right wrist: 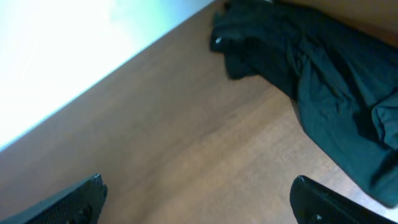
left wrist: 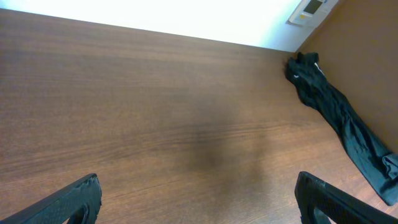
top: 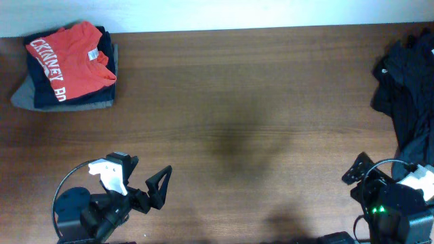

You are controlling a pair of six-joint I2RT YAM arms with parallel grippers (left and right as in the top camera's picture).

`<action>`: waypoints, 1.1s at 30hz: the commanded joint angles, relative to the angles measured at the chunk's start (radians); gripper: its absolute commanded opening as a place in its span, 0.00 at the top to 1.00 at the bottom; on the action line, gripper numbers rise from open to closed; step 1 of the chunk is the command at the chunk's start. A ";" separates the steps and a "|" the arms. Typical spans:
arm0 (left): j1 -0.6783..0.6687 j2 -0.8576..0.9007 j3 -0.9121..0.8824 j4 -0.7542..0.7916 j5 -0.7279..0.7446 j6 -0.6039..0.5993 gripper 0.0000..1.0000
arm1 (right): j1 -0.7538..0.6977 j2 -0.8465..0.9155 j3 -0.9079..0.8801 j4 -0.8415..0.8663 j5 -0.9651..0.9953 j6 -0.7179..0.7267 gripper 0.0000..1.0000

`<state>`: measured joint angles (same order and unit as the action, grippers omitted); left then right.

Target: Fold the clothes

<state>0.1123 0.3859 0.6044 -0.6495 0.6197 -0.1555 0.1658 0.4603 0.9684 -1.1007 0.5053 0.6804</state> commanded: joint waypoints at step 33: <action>-0.003 -0.008 -0.010 0.002 -0.003 -0.009 0.01 | -0.137 -0.457 -0.915 1.042 -0.343 -0.403 0.01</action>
<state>0.1123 0.3859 0.6037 -0.6498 0.6167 -0.1585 0.0387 0.0147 0.0799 -0.0849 0.2161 0.3630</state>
